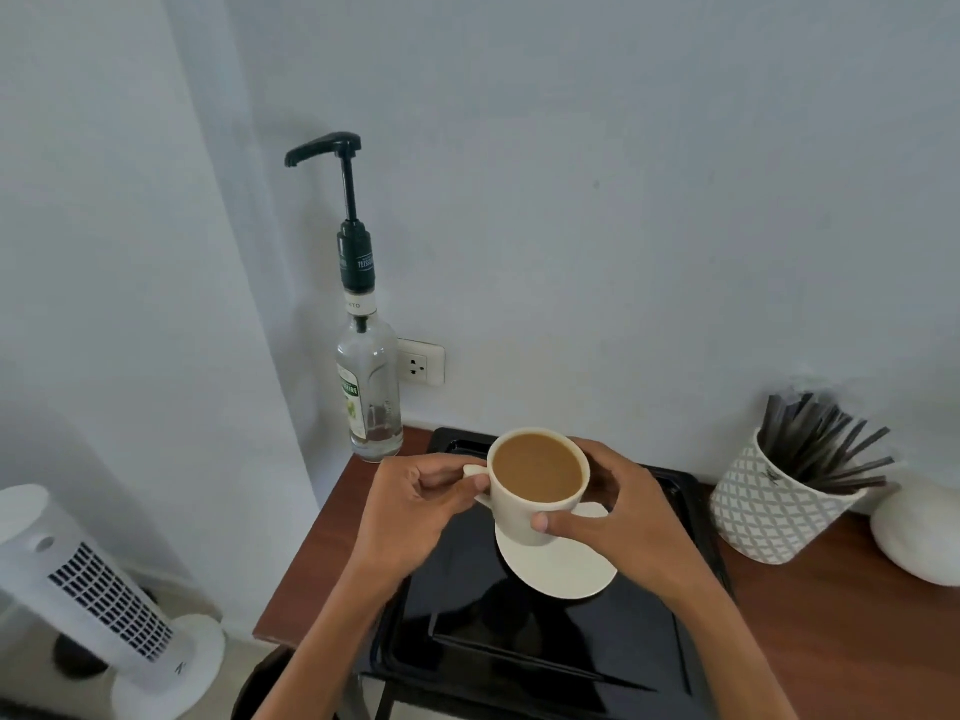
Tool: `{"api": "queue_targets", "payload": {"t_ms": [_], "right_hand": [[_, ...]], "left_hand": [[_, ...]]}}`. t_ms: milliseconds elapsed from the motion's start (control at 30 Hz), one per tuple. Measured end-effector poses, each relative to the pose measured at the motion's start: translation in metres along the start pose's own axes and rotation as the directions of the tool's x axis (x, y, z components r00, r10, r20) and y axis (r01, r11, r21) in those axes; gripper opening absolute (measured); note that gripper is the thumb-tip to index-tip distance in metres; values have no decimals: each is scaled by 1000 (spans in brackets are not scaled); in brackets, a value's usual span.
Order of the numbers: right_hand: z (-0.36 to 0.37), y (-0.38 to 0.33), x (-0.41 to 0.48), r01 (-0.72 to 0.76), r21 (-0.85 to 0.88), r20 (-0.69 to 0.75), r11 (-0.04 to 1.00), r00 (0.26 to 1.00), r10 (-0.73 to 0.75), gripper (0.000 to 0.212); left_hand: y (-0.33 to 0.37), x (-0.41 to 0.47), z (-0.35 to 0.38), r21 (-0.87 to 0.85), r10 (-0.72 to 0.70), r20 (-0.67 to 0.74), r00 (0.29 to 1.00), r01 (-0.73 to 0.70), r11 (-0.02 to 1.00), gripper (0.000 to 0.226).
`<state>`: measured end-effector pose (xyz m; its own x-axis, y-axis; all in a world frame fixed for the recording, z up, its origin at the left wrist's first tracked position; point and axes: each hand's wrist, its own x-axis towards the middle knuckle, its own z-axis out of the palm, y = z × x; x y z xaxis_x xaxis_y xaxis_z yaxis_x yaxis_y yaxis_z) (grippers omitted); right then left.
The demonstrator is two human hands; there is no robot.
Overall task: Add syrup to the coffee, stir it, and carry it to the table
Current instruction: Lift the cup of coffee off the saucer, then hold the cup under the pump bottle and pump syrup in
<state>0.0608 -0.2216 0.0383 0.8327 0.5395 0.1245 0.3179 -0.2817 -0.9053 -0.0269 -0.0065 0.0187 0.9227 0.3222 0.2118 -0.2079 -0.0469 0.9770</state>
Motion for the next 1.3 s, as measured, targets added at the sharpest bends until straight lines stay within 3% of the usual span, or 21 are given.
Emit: {"api": "queue_targets", "payload": {"t_ms": [267,600,933,1300], "right_hand": [[15,-30,11,100,15,83,995,991,-100,71],[51,-71,33,205,28,173,978,963,-207,72],[94,-108,66,266,15,141,964,954,-266,80],[126,-138,106,288,8,95,958,953,-288,75]], "left_hand": [[31,-18,-20,-36,15,-114,993,-19,999,21],[67,-33,-67,85,13,-240,971,8,996,17],[86,-18,-125,148,66,-267,961,-27,989,11],[101,18,-172,123,108,-280,954,-76,990,18]]}}
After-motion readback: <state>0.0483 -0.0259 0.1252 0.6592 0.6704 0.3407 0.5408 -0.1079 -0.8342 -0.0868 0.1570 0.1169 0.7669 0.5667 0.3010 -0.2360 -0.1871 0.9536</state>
